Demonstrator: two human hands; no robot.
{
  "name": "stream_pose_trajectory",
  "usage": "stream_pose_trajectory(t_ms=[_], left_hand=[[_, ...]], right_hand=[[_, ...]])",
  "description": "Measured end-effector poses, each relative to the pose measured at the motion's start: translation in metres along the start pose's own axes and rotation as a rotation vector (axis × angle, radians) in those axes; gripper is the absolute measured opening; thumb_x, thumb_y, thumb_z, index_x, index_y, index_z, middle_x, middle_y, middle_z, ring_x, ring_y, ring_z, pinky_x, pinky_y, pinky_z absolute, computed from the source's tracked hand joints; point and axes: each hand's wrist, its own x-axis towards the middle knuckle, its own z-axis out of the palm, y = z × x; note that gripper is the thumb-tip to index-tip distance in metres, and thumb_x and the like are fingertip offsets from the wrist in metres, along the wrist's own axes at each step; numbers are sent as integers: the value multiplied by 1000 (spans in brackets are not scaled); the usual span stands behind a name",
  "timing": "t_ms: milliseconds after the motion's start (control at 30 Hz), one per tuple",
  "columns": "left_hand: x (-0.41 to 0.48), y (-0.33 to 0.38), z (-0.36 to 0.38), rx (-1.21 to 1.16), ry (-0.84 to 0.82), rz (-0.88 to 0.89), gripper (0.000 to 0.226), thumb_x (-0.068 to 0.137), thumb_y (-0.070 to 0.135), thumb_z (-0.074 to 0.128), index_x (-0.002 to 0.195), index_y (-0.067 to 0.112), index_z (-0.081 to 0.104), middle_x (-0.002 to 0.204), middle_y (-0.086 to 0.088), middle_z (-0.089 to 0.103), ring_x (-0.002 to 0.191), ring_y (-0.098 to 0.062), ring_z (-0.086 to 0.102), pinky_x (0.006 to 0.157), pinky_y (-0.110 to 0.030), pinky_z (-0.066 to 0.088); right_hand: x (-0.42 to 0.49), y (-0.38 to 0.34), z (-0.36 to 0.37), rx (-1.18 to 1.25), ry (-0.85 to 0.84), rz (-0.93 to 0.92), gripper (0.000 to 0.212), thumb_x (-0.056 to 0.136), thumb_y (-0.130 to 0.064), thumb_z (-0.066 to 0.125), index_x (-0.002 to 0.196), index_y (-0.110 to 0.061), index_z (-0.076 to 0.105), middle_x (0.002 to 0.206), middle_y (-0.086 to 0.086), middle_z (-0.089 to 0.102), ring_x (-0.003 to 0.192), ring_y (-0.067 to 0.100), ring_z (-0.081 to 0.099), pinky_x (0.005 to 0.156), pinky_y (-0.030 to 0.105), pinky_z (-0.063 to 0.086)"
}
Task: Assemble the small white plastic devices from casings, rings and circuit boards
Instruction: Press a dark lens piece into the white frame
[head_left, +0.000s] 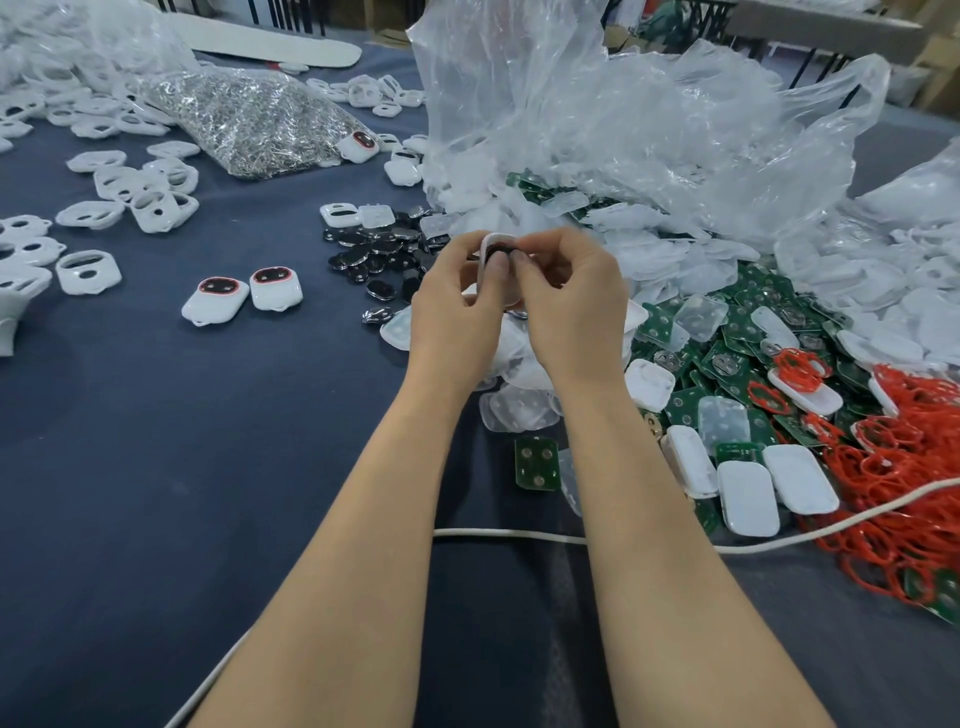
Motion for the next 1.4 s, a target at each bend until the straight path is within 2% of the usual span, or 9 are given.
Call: stream_pose_trajectory(t_ms=[233,400,500,667,767,900,1100,1233,1400], left_hand=[[1,-1,0,-26,37,-30,18,98,10,48,94,25,56,102,-15,68,96,-32,65,88,-49,54],[4,-4,1,-118,62,-97,12,98,8,48,106,10,57,106,-17,67,99,-27,66,82,-36,58],[4,-4,0,-184,60,-123,11,98,7,48,99,14,58,96,-10,68,88,-20,66,74,-27,58],[4,-4,-1,-238,46,-155,14,97,6,49,95,16,59,85,-6,68,81,-18,67,74,-30,59],[3,-5,-1,-251,51,-165,14,97,5,49,99,14,59,84,-6,69,77,-17,67,70,-28,59],[4,-5,0,-273,57,-158,16,96,2,47,99,13,59,84,-6,70,70,-12,69,61,-21,54],[3,-5,1,-71,61,-81,26,95,4,49,89,28,56,96,-11,70,91,-23,68,74,-34,58],[2,-3,1,2,42,-41,29,95,5,49,88,32,57,96,-9,71,92,-24,68,83,-45,57],[3,-2,1,-6,22,-60,33,91,-1,48,93,30,58,100,-10,70,96,-25,67,88,-46,55]], right_hand=[[0,3,0,-19,21,-5,6,87,-12,66,91,-13,62,69,-12,54,65,2,53,67,18,47],[0,1,-3,-11,14,7,12,87,-13,64,99,-11,63,74,-12,56,70,6,57,76,30,53],[1,0,-4,-24,-55,46,13,89,-16,63,100,-10,67,83,-7,64,79,9,62,83,32,53],[2,2,-4,-26,-76,79,14,90,-16,62,100,-9,68,89,-1,67,84,13,63,85,34,52],[-1,2,-3,-84,-48,-15,18,89,-12,61,107,-12,62,87,-2,63,81,14,61,80,33,52],[-2,2,2,-259,-51,-158,19,89,-8,57,106,-14,66,105,3,55,89,16,58,80,31,48],[-4,5,5,-319,-95,-117,21,90,-17,60,110,-17,64,115,3,49,94,17,56,80,27,44],[-2,6,3,-247,-120,-79,18,89,-12,60,107,-13,59,112,5,49,87,17,56,76,18,41],[-2,8,3,-281,-88,-115,13,86,-6,59,99,-8,60,108,6,48,87,19,54,73,21,38]])
